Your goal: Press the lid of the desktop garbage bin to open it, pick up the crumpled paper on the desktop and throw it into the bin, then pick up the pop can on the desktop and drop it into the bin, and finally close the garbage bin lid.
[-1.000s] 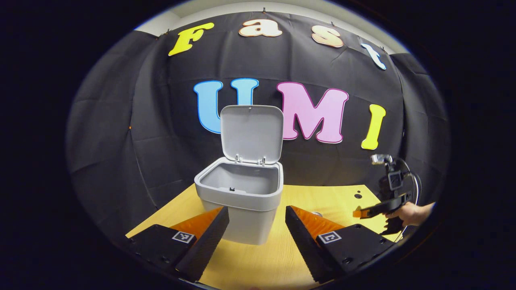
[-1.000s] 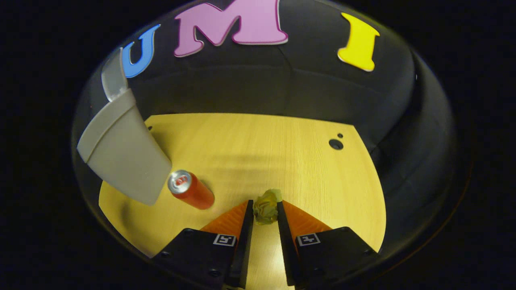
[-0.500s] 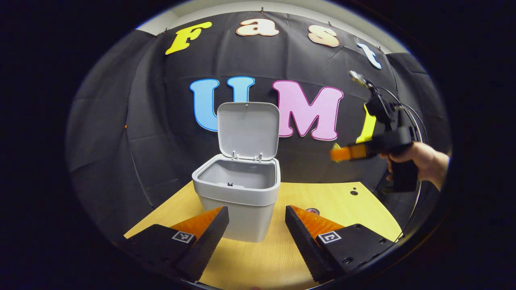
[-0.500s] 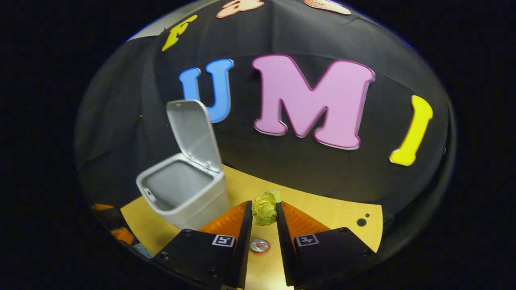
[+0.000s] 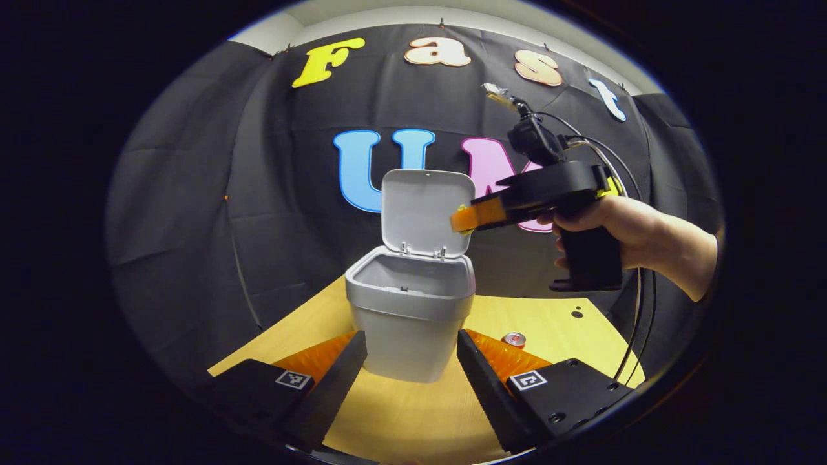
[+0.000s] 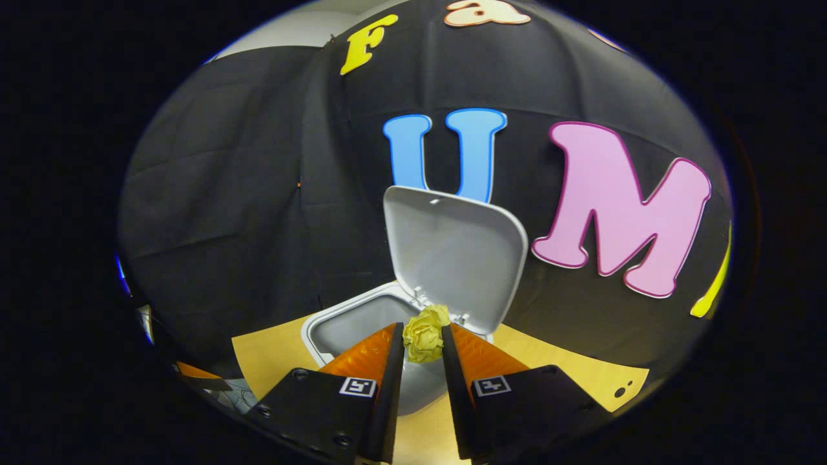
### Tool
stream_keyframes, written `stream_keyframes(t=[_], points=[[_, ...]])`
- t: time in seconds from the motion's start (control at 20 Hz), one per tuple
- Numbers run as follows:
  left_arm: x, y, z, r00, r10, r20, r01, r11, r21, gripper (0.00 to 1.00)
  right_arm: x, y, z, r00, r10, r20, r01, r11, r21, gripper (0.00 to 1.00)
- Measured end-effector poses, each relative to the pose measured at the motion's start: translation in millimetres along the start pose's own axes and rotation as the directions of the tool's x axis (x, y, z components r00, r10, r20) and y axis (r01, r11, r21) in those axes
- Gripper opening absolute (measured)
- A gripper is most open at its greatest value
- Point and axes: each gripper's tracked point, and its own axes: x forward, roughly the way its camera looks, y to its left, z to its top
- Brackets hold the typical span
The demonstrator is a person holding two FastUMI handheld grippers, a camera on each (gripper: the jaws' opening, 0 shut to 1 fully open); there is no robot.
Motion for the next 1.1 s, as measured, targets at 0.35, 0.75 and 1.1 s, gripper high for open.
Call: stream_keyframes(t=[0.35, 0.75, 1.1], points=[[-15, 18, -7, 1.000, 0.025, -0.009, -0.025, 1.000, 0.008, 0.96, 15, 16, -10, 1.000, -0.005, -0.010, 0.005, 1.000, 0.011, 0.77], [-3, -24, -26, 0.989, -0.148, -0.011, 0.149, 0.988, 0.039, 0.95, -50, -45, 16, 0.982, -0.158, 0.107, 0.151, 0.986, 0.069, 0.97], [57, -103, -80, 0.942, -0.322, -0.092, 0.330, 0.940, 0.088, 0.95, -152, -166, 9, 0.891, -0.414, 0.188, 0.386, 0.907, 0.167, 0.97]])
